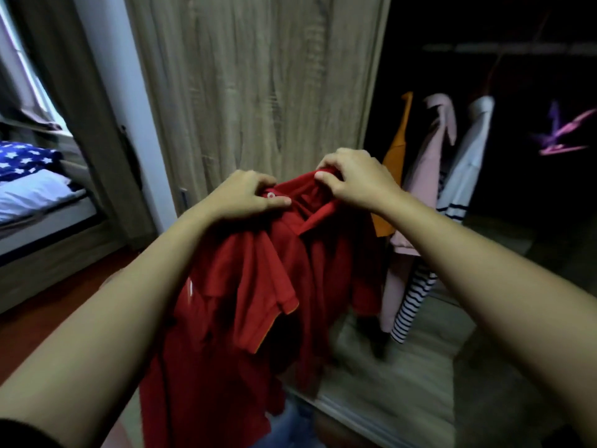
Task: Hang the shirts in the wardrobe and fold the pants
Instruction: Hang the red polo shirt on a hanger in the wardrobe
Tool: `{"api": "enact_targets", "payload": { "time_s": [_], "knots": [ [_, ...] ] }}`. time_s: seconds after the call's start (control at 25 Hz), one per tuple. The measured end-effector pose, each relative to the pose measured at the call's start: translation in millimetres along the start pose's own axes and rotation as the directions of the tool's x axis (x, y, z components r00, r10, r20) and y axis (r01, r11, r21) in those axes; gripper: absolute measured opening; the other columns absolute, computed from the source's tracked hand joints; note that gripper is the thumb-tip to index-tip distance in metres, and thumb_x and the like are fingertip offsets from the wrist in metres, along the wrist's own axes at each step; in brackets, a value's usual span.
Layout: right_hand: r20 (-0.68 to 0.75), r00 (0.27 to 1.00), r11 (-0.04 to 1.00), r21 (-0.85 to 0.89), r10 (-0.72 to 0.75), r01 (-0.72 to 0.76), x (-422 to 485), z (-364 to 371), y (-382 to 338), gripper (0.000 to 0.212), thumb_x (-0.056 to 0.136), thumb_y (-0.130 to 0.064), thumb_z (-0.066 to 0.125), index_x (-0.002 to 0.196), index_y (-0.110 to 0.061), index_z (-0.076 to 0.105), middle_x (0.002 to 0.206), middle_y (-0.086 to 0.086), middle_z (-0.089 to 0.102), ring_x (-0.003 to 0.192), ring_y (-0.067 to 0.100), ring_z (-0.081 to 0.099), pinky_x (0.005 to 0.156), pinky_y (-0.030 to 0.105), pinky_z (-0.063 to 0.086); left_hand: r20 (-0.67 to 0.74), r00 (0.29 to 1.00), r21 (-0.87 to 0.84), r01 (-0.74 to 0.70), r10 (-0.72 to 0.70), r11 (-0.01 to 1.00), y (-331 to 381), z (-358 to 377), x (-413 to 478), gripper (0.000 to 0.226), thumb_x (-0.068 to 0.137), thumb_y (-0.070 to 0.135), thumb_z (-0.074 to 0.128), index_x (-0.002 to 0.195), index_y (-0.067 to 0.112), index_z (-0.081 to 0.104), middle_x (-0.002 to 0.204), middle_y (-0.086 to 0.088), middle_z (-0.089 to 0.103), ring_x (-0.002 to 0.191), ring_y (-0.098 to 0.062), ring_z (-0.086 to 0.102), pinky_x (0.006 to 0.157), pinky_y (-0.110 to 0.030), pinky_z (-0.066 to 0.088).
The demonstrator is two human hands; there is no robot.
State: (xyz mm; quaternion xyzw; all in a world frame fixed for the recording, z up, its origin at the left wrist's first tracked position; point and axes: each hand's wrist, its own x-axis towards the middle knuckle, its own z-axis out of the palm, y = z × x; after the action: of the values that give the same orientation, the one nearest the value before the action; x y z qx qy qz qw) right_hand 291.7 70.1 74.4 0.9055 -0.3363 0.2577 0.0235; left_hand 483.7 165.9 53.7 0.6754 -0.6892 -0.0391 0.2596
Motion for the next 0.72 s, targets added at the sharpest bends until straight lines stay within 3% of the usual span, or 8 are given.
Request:
{"api": "enact_targets", "payload": {
  "time_s": [0.12, 0.24, 0.36, 0.44, 0.6, 0.64, 0.72],
  "knots": [
    [-0.187, 0.980, 0.995, -0.058, 0.069, -0.081, -16.1, -15.4, 11.7, 0.024, 0.092, -0.044, 0.046, 0.105, -0.028, 0.059, 0.109, 0.000, 0.058, 0.102, 0.032, 0.059, 0.074, 0.038, 0.044, -0.162, 0.985, -0.009, 0.056, -0.057, 0.998, 24.7, 23.0, 17.8, 0.027, 0.081, 0.027, 0.066, 0.070, 0.017, 0.044, 0.071, -0.005, 0.051, 0.078, -0.028, 0.055, 0.065, -0.032, 0.034],
    [-0.233, 0.971, 0.994, -0.080, 0.048, -0.068, -28.5, -24.6, 19.8, 0.024, 0.093, -0.040, 0.045, 0.104, -0.021, 0.054, 0.106, 0.004, 0.052, 0.096, 0.035, 0.059, 0.072, 0.041, 0.047, -0.361, 0.918, -0.096, 0.140, -0.165, 0.986, 48.7, 47.4, 29.6, 0.020, 0.079, 0.021, 0.062, 0.076, 0.019, 0.043, 0.088, -0.013, 0.060, 0.091, -0.034, 0.057, 0.071, -0.036, 0.039],
    [-0.337, 0.940, 0.996, -0.044, 0.056, -0.076, -38.7, -37.0, 34.5, 0.022, 0.094, -0.029, 0.046, 0.103, -0.011, 0.053, 0.106, 0.010, 0.050, 0.095, 0.035, 0.057, 0.071, 0.042, 0.047, -0.488, 0.867, -0.068, 0.071, -0.095, 0.995, 64.4, 60.8, 40.7, 0.014, 0.076, 0.009, 0.061, 0.089, 0.010, 0.056, 0.099, -0.015, 0.063, 0.097, -0.035, 0.058, 0.076, -0.041, 0.044],
    [-0.432, 0.895, 0.990, -0.031, 0.112, -0.139, -43.0, -49.0, 48.5, 0.021, 0.094, -0.023, 0.046, 0.104, -0.005, 0.053, 0.111, 0.015, 0.051, 0.100, 0.036, 0.054, 0.074, 0.042, 0.043, -0.447, 0.886, -0.028, 0.127, -0.126, 0.992, 56.7, 69.9, 46.1, 0.021, 0.076, 0.009, 0.060, 0.097, 0.012, 0.061, 0.103, -0.015, 0.064, 0.100, -0.037, 0.058, 0.079, -0.044, 0.046],
    [-0.470, 0.809, 0.910, -0.028, 0.353, -0.414, -61.1, -67.0, 97.2, 0.024, 0.094, -0.019, 0.045, 0.110, -0.001, 0.051, 0.118, 0.020, 0.049, 0.105, 0.040, 0.053, 0.081, 0.046, 0.044, -0.247, 0.928, -0.011, 0.285, -0.279, 0.958, 29.2, 94.6, 47.8, 0.028, 0.076, 0.007, 0.057, 0.102, 0.014, 0.066, 0.105, -0.020, 0.065, 0.102, -0.042, 0.059, 0.080, -0.041, 0.047],
    [-0.452, 0.826, 0.909, -0.074, 0.337, -0.411, -70.8, -66.9, 109.4, 0.022, 0.093, -0.015, 0.046, 0.109, -0.001, 0.051, 0.116, 0.021, 0.047, 0.101, 0.042, 0.054, 0.079, 0.047, 0.045, -0.252, 0.922, -0.010, 0.300, -0.293, 0.954, 27.7, 93.3, 51.0, 0.032, 0.075, 0.003, 0.055, 0.103, 0.013, 0.067, 0.106, -0.022, 0.065, 0.102, -0.042, 0.059, 0.081, -0.041, 0.048],
    [-0.272, 0.947, 0.947, -0.219, 0.173, -0.236, -94.1, -59.4, 128.4, 0.024, 0.087, -0.009, 0.044, 0.111, -0.009, 0.049, 0.116, 0.019, 0.042, 0.094, 0.041, 0.055, 0.071, 0.046, 0.048, -0.351, 0.871, -0.101, 0.329, -0.343, 0.939, 29.9, 80.9, 64.7, 0.035, 0.073, -0.002, 0.054, 0.102, 0.010, 0.069, 0.107, -0.023, 0.066, 0.104, -0.041, 0.059, 0.084, -0.040, 0.048]
  ]
}}
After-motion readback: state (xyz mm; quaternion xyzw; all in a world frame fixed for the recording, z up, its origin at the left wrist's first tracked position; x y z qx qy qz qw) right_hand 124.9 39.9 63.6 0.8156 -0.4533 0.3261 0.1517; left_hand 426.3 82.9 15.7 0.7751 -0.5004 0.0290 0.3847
